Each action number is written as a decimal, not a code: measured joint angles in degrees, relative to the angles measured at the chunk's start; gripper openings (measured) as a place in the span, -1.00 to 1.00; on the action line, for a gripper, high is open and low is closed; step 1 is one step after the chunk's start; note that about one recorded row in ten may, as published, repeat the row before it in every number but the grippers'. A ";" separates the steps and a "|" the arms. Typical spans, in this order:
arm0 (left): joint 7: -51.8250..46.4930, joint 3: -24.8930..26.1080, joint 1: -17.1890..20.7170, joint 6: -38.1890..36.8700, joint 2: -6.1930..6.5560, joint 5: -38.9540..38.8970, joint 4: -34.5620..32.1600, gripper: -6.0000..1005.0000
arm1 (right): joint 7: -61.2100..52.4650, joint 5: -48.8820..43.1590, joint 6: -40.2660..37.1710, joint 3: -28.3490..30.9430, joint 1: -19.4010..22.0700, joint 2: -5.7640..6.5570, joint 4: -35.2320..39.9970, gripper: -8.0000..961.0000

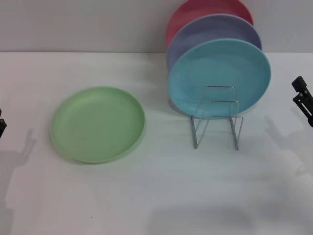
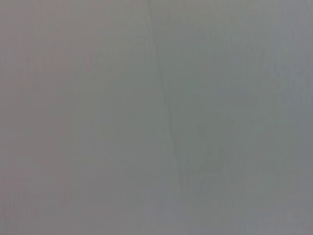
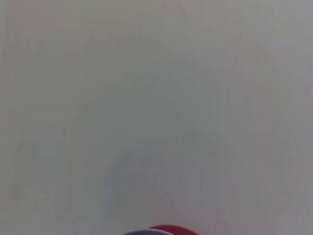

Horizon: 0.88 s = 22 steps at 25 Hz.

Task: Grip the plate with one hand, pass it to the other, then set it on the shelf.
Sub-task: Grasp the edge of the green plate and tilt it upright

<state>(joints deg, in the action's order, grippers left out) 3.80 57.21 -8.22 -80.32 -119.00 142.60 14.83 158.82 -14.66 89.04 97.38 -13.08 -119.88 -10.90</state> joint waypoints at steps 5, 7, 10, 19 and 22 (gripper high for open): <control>0.00 0.00 -0.19 -0.29 0.00 0.06 0.02 0.73 | 0.00 0.22 0.00 -0.98 0.09 0.00 0.01 0.69; 0.00 -0.05 -0.25 -0.31 0.01 0.10 0.05 0.73 | 0.00 0.32 0.00 -1.27 0.10 0.00 0.01 0.69; -0.01 -0.66 -0.29 -0.12 0.28 0.14 0.54 0.73 | -0.01 0.34 0.02 -1.34 -0.06 0.00 0.01 0.69; -0.44 -0.42 2.45 17.55 5.65 3.75 19.07 0.73 | -1.22 0.42 0.10 -1.41 -0.41 0.00 -0.10 0.69; -0.53 0.81 4.98 37.40 9.77 4.69 34.51 0.73 | -1.55 0.43 0.21 -1.41 -0.45 0.00 -0.23 0.69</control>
<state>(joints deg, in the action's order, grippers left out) 3.27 58.02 -3.24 -42.92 -109.23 147.29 49.34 157.27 -14.23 89.25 95.96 -13.54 -119.88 -11.13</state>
